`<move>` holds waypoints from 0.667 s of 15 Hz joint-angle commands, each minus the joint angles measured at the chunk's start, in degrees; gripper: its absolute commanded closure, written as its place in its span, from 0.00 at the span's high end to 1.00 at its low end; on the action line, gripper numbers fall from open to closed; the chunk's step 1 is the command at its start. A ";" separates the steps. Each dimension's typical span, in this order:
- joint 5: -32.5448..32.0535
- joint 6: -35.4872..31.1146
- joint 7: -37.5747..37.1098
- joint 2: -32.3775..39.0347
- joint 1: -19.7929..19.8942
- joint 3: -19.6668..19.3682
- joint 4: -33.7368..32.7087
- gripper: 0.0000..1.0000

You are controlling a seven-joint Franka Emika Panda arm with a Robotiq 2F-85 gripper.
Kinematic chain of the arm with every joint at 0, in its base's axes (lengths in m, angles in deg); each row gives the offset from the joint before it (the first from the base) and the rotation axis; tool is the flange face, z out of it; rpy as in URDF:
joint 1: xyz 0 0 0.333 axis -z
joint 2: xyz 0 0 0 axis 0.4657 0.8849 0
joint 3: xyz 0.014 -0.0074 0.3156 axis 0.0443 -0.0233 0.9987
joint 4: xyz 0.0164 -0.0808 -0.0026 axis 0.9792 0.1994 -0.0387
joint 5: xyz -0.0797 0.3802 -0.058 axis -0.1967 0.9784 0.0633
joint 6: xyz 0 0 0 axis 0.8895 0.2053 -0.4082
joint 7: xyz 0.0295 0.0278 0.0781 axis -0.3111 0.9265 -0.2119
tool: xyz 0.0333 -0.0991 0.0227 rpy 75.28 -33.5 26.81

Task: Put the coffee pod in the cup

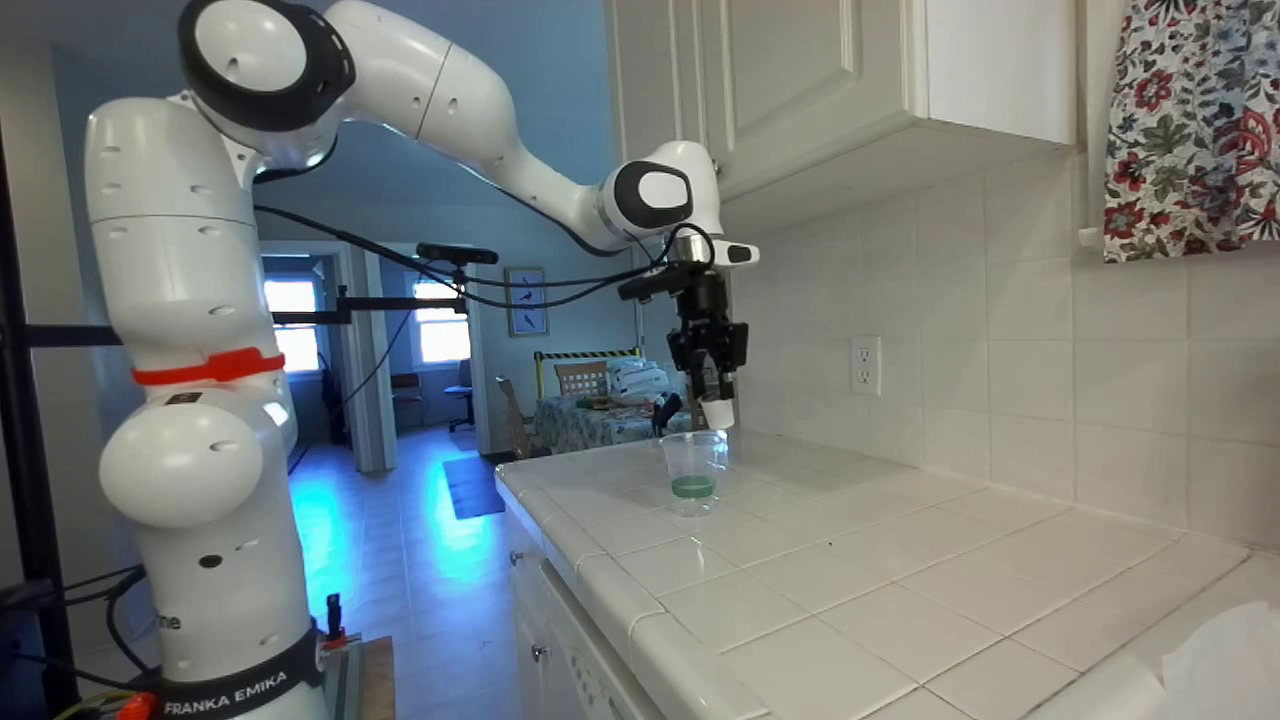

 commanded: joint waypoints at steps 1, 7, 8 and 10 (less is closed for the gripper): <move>1.39 2.06 1.50 2.09 -0.54 0.54 -2.73 0.29; 1.45 3.60 1.65 3.36 -1.55 1.71 -3.13 0.29; 1.43 4.03 1.66 3.49 -1.64 1.90 -3.12 0.29; 1.29 4.39 1.63 3.83 -1.80 2.14 -3.11 0.29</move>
